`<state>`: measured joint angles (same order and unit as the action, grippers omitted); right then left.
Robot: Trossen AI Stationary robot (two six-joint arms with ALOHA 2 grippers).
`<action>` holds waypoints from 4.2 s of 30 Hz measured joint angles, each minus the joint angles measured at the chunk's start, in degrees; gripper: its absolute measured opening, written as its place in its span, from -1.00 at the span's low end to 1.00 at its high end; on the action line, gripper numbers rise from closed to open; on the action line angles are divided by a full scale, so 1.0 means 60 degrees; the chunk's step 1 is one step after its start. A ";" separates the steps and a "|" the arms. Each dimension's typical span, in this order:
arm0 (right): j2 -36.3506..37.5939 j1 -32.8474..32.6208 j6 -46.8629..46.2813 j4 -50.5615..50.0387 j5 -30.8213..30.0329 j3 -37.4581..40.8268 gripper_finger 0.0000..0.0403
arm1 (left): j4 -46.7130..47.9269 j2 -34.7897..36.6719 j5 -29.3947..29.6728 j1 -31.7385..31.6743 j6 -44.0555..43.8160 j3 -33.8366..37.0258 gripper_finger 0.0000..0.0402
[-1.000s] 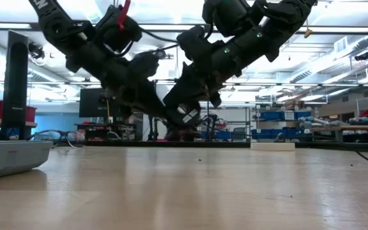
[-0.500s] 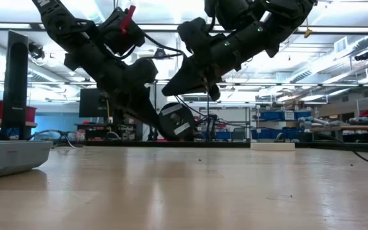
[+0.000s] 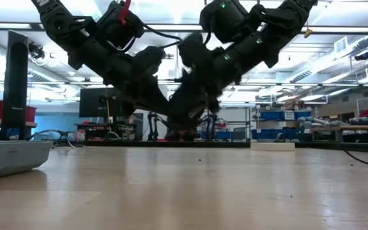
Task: Coil cords
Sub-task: Coil the black wire on the black spool
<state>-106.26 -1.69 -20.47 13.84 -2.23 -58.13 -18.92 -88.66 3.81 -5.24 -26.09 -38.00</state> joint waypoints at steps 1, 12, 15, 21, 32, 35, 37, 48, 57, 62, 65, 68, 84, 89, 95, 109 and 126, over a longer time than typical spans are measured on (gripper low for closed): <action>-0.0005 -0.0008 -0.0048 -0.0443 -0.0009 0.0000 -0.83 | -0.0131 0.0000 -0.0035 -0.0004 -0.0011 -0.0004 -1.00; 0.0064 -0.0079 -0.0113 -0.2050 -0.0089 0.0007 -0.64 | -0.0182 0.0000 -0.0150 -0.0173 -0.0018 -0.0006 -1.00; 0.0124 -0.0088 -0.0109 -0.2302 -0.0104 0.0007 -0.64 | -0.0328 0.0000 -0.0151 -0.0225 -0.0015 -0.0004 -1.00; 0.0127 -0.0272 -0.0358 -0.2486 -0.0301 0.0007 -0.65 | -0.0992 0.0004 -0.0245 -0.0375 0.0024 0.0132 -1.00; 0.0127 -0.0790 -0.0418 -0.2533 -0.1905 0.0007 -0.86 | -0.3788 0.0007 -0.1419 -0.0929 -0.0971 0.1516 -1.00; 0.0084 -0.0765 -0.0391 -0.2278 -0.1950 0.0007 -0.97 | -0.4503 0.0007 -0.1476 -0.0925 -0.1238 0.1709 -1.00; 0.0084 -0.0687 -0.0390 -0.1991 -0.1954 0.0007 -0.98 | -0.4754 0.0007 -0.1486 -0.0922 -0.1292 0.1702 -1.00; 0.0088 -0.0474 -0.0813 -0.2825 -0.2318 0.0000 -0.99 | -0.5100 0.0000 -0.1656 -0.0732 -0.1530 0.1683 -1.00; 0.0091 -0.0687 -0.1152 -0.3949 -0.2355 0.0007 -0.99 | -0.4826 0.0015 -0.1996 -0.0768 -0.1212 0.1737 -1.00; 0.0091 -0.0763 -0.1329 -0.3888 -0.2362 0.0007 -0.93 | -0.4769 0.0015 -0.1971 -0.0758 -0.1147 0.2094 -1.00; 0.0091 -0.0876 -0.1321 -0.3763 -0.2379 0.0007 -0.84 | -0.3948 0.0012 -0.1665 -0.0689 -0.0935 0.2283 -1.00; 0.0091 -0.1032 -0.1300 -0.3735 -0.2383 0.0007 -0.73 | -0.3081 0.0007 -0.1082 -0.0450 -0.0820 0.2362 -1.00; 0.0164 -0.1535 -0.1521 -0.4717 -0.2614 0.0007 -0.47 | -0.1994 0.0004 -0.0404 -0.0106 -0.0434 0.2455 -1.00; 0.0165 -0.1493 -0.0320 -0.3180 -0.3619 0.0007 -0.48 | -0.1981 0.0004 -0.0735 -0.0106 -0.0181 0.2455 -1.00; 0.0168 -0.1085 0.1083 -0.1503 -0.3678 0.0003 -0.49 | -0.1836 0.0004 -0.1264 -0.0106 0.0262 0.2452 -1.00; 0.0080 -0.0407 0.1525 -0.0755 -0.1948 0.0007 -0.54 | -0.1760 0.0004 -0.1430 -0.0107 0.0825 0.2035 -1.00; 0.0084 -0.0586 0.1097 -0.1056 -0.1885 0.0007 -0.98 | -0.2347 -0.0007 -0.1325 -0.0117 0.0863 0.1947 -0.99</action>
<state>-105.75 -5.21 -13.89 7.51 -13.54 -58.08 -33.01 -88.71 -4.14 -5.93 -20.91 -26.31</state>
